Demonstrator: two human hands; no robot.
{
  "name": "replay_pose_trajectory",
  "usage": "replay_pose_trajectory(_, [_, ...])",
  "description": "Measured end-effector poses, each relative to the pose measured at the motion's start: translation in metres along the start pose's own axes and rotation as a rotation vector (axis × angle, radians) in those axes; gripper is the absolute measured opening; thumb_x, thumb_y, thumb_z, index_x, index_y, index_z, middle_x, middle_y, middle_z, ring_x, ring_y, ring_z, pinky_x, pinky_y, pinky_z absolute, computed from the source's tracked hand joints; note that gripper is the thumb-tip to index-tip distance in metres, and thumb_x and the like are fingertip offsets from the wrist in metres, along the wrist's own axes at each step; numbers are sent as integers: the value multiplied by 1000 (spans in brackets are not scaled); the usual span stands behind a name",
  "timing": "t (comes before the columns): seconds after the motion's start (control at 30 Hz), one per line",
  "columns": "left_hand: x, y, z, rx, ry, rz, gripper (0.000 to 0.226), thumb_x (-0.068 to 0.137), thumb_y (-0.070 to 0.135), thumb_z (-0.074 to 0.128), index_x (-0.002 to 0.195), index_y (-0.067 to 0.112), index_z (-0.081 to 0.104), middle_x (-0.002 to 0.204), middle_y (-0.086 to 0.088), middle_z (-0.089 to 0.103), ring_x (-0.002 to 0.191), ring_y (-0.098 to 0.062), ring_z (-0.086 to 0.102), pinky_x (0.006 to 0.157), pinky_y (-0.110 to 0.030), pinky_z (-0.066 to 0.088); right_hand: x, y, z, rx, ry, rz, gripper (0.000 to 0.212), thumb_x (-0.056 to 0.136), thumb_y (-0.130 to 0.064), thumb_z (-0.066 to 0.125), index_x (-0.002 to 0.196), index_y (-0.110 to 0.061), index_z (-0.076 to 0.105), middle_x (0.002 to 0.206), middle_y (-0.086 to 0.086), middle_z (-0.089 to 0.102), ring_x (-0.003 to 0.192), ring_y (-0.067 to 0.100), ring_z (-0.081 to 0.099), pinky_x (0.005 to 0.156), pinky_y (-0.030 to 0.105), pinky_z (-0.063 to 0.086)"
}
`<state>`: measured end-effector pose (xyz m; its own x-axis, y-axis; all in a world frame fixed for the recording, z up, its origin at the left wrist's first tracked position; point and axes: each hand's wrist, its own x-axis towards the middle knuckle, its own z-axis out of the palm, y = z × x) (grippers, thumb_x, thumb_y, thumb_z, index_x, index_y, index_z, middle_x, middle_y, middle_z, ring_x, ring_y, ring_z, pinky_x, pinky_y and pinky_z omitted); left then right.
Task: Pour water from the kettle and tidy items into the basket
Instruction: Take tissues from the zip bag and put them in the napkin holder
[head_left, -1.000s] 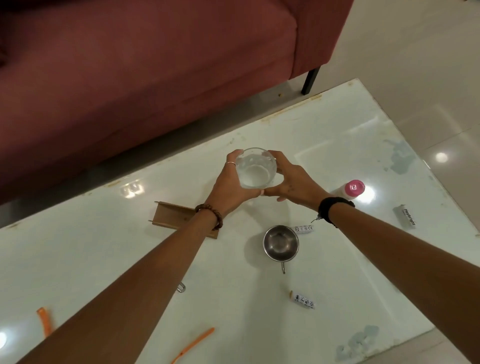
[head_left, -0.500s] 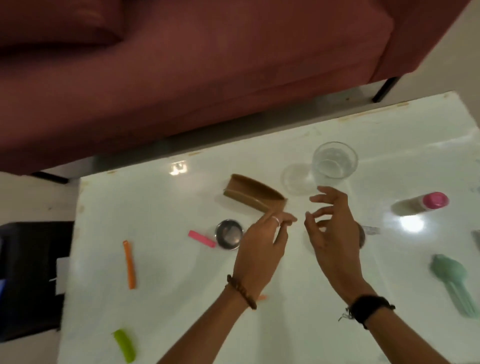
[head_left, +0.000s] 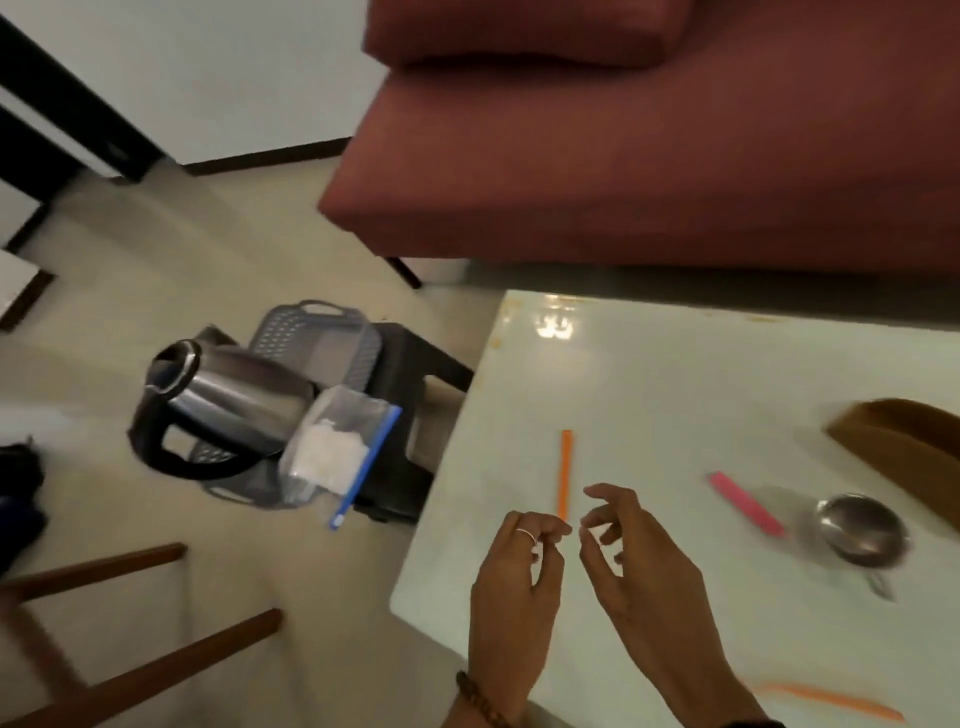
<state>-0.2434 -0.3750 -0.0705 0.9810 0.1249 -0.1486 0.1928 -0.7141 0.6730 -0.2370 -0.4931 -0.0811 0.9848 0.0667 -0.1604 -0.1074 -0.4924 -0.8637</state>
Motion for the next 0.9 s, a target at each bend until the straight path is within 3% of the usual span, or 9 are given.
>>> replay_pose_trajectory(0.1, [18, -49, -55, 141, 51, -1, 29, 89, 26, 52, 108, 46, 43, 119, 17, 51, 115, 6, 45, 96, -3, 33, 24, -41, 58, -28, -129, -90, 36, 92, -31, 49, 125, -37, 37, 112, -19, 55, 96, -2, 53, 80, 14, 43])
replay_pose_trajectory(0.2, [37, -112, -102, 522, 148, 42, 63, 70, 26, 76, 126, 14, 51, 136, -15, 50, 125, -34, 49, 101, -44, 41, 48, -75, 122, -117, -263, -180, 42, 95, -29, 44, 135, -31, 31, 135, -10, 47, 118, 4, 48, 93, 11, 34])
replay_pose_trajectory(0.27, [41, -155, -130, 809, 97, 26, 81, 55, 21, 84, 127, 7, 49, 137, -23, 47, 120, -39, 52, 95, -53, 44, 62, -93, 164, -206, -351, -215, 47, 96, -27, 44, 140, -26, 29, 145, -4, 40, 128, 9, 42, 103, 13, 28])
replay_pose_trajectory(0.37, [55, -219, -162, 1064, 95, 73, 99, 63, 11, 73, 143, 13, 14, 151, -15, 15, 139, -38, 20, 113, -55, 15, 84, -110, 208, -371, -305, -360, 63, 69, -13, 79, 126, -10, 53, 131, 10, 58, 116, 21, 59, 97, 29, 45])
replay_pose_trajectory(0.43, [72, -249, -178, 1102, 100, 180, 103, 64, 11, 73, 145, 19, 10, 151, -12, 19, 142, -34, 10, 112, -53, 1, 98, -112, 233, -529, -228, -467, 74, 54, -10, 87, 121, -9, 56, 123, 12, 64, 111, 27, 63, 89, 46, 50])
replay_pose_trajectory(0.6, [107, -274, -208, 861, 82, 577, 54, 58, 26, 83, 109, 24, 66, 117, 4, 67, 114, -13, 59, 108, -64, 19, 118, -114, 264, -703, -220, -610, 91, 58, -14, 85, 133, -14, 34, 135, 12, 55, 124, 31, 51, 98, 50, 39])
replay_pose_trajectory(0.77, [120, -250, -220, 363, 251, 553, 27, 94, 32, 39, 111, 20, 57, 106, -4, 72, 107, -18, 63, 107, -64, 19, 121, -126, 252, -561, -146, -749, 59, 72, -25, 76, 120, -13, 44, 114, 7, 70, 107, 23, 65, 95, 45, 42])
replay_pose_trajectory(0.83, [128, -223, -221, 282, 233, 538, 32, 95, 32, 36, 107, 15, 60, 97, -12, 73, 95, -22, 68, 103, -59, 29, 122, -140, 232, -535, -79, -708, 23, 96, -30, 41, 109, -15, 52, 99, 4, 75, 94, 21, 70, 95, 34, 44])
replay_pose_trajectory(0.9, [133, -194, -217, 240, 301, 603, 22, 92, 26, 41, 104, 17, 57, 87, -15, 73, 82, -21, 71, 103, -35, 38, 120, -155, 206, -426, -75, -516, 52, 99, -38, 18, 102, -14, 63, 94, 4, 75, 92, 27, 70, 90, 27, 44])
